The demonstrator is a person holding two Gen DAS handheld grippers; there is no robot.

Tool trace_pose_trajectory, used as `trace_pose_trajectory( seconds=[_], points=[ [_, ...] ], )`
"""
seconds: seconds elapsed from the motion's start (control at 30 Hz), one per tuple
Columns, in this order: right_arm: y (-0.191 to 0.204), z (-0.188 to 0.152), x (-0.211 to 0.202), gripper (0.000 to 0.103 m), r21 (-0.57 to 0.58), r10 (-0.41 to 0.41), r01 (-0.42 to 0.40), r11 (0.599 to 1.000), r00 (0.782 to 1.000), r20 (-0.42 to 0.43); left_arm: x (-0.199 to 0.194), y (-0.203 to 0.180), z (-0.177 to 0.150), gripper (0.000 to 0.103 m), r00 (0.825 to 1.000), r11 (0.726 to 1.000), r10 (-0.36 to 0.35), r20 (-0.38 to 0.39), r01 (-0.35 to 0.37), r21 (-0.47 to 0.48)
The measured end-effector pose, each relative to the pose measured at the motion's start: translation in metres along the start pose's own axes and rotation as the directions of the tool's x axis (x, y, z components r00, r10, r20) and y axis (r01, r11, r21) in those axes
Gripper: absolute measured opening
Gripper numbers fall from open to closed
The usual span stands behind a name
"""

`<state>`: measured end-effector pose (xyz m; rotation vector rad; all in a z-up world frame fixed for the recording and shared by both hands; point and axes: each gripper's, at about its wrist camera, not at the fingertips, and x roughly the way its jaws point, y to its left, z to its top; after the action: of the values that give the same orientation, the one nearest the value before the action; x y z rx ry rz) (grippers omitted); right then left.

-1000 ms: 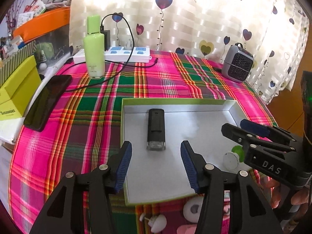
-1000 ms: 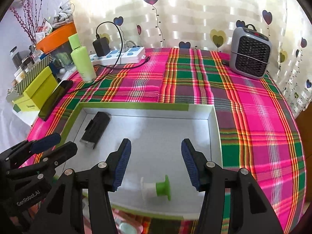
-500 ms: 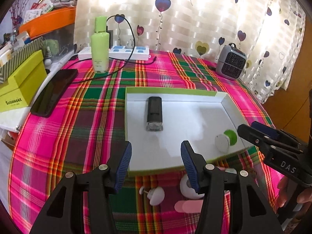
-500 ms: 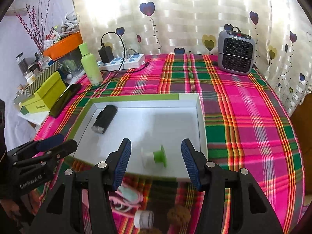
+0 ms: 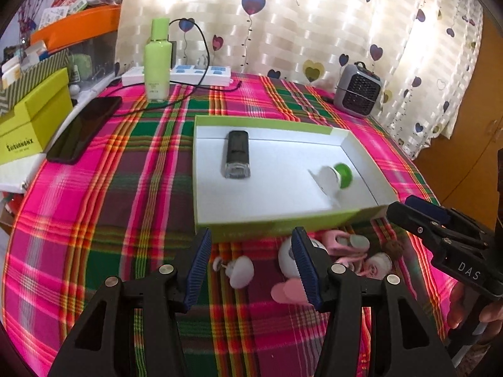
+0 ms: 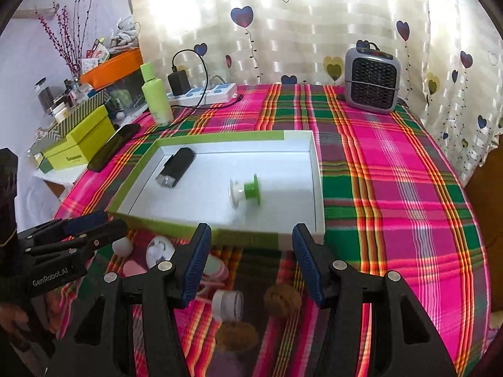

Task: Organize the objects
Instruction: 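Withdraw both open tools from the box back toward the remaining objects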

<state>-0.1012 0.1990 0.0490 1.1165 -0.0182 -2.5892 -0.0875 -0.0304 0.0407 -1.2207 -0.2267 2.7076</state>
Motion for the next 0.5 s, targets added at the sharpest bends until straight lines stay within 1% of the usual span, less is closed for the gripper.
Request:
trace_pose_trajectory(
  seconds=[0.3, 0.5],
  points=[
    [-0.008, -0.017, -0.01, 0.055, 0.022, 0.018, -0.018, 1.0, 1.0, 0.002, -0.006, 0.001, -0.015, 0.052, 1.0, 1.0, -0.03, -0.001, 0.03, 0.009],
    [-0.008, -0.03, -0.015, 0.055, -0.03, 0.037, -0.037, 0.999, 0.999, -0.002, -0.008, -0.001, -0.024, 0.052, 0.998, 0.998, -0.057, -0.007, 0.057, 0.031]
  ],
)
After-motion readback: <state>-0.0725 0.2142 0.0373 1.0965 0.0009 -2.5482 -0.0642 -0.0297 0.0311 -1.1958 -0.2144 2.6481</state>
